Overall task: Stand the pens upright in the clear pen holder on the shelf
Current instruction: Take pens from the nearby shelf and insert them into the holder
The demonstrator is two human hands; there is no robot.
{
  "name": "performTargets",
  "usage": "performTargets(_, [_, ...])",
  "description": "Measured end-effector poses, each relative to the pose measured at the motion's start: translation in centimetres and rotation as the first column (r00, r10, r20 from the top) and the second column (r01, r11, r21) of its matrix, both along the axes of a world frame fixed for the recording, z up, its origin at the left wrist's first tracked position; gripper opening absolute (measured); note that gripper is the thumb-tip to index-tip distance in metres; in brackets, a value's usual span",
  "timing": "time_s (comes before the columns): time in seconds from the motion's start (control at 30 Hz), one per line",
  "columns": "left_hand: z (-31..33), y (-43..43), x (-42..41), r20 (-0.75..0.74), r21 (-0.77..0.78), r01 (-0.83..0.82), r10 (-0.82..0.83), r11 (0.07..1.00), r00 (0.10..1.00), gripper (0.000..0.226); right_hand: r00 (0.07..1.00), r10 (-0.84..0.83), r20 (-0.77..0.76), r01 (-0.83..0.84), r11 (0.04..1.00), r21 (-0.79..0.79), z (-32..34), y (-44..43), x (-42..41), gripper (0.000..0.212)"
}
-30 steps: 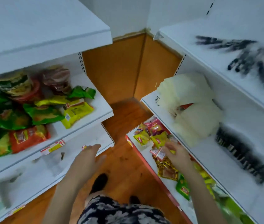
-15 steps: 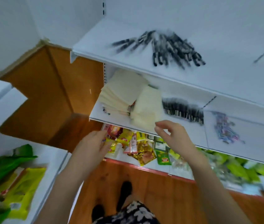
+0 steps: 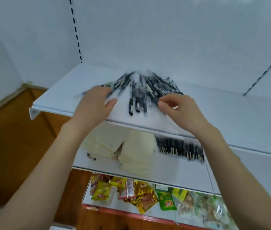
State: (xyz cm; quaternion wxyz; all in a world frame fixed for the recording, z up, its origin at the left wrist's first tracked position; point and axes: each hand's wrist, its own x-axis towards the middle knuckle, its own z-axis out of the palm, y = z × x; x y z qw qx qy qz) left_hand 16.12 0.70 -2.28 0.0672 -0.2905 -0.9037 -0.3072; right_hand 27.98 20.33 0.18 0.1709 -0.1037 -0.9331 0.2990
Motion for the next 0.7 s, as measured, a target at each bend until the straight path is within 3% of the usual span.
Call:
performTargets(0.27, [-0.5,5.5,-6.9,0.034,-0.321,-0.133,0.151,0.938,0.988,0.064,0.986,-0.063,0.154,0.029,0.976,0.218,-0.6,1.9,-4.5,0.029])
performTargets(0.4, [-0.3,7.3,-8.5,0.029,-0.343,-0.133,0.152,0.93,0.988,0.062,0.976,-0.095,0.195,0.041,0.964,0.264,-1.2,1.8,-5.4,0.032])
performTargets(0.57, [0.2,8.3,-9.2,0.106,-0.341,-0.059,0.1,0.938,0.989,0.039,0.962,-0.157,0.221,0.082,0.946,0.313,-1.3,1.8,-6.3,0.027])
performTargets(0.7, [-0.2,8.8,-9.1,0.115,-0.318,-0.029,0.069,0.948,0.991,0.034,0.957,-0.191,0.217,0.107,0.93,0.35,-1.4,1.9,-6.7,0.027])
